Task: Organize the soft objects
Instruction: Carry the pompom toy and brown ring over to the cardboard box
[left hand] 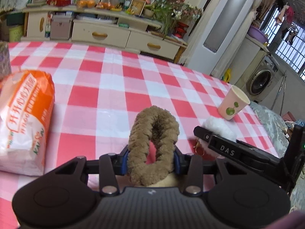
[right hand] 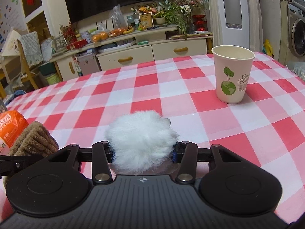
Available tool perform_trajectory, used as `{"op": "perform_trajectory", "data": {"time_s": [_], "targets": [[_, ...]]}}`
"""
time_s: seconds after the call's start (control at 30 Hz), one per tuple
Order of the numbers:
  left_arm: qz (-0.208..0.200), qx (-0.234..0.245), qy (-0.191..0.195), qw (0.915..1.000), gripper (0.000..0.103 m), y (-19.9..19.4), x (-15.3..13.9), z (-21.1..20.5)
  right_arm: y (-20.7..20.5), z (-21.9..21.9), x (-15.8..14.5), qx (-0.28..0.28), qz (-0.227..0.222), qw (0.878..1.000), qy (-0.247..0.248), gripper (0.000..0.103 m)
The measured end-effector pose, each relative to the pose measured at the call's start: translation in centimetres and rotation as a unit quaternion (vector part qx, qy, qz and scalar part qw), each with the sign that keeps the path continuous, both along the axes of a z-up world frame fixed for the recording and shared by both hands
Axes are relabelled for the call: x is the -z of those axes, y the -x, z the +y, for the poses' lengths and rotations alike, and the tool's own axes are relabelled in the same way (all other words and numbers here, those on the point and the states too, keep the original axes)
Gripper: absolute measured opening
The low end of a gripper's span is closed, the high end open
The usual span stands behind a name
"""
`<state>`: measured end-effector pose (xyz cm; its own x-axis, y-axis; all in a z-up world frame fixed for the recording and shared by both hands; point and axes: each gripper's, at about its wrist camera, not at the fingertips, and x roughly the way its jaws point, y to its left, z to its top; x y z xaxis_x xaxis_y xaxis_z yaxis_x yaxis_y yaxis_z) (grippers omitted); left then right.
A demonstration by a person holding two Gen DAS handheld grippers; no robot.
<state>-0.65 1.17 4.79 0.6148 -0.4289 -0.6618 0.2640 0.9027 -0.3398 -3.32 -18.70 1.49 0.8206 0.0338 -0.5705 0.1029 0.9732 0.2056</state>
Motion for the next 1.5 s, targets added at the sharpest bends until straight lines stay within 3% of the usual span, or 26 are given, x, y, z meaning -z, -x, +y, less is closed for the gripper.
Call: {"op": "perform_trajectory", "data": {"time_s": [0.47,0.7,1.1,1.5], "targets": [[-0.063,0.008,0.026,0.9976,0.042,2.6,-3.1,1.6,1.3,0.0,-0.3,0.017,-0.025,0.999,0.01,0.057],[-0.086,0.001,0.034,0.9957,0.042,3.7,-4.3,3.2,2.2,0.6,-1.3,0.015,-0.034,0.999,-0.014,0.057],[-0.121,-0.031,0.063,0.9902,0.042,3.8,-6.3,6.8,4.4,2.0,-5.3,0.015,-0.07,0.997,-0.034,0.057],[-0.163,-0.087,0.088,0.979,0.042,4.6,-8.4,11.6,5.0,6.6,-8.8,-0.039,-0.077,0.995,-0.055,0.057]]}}
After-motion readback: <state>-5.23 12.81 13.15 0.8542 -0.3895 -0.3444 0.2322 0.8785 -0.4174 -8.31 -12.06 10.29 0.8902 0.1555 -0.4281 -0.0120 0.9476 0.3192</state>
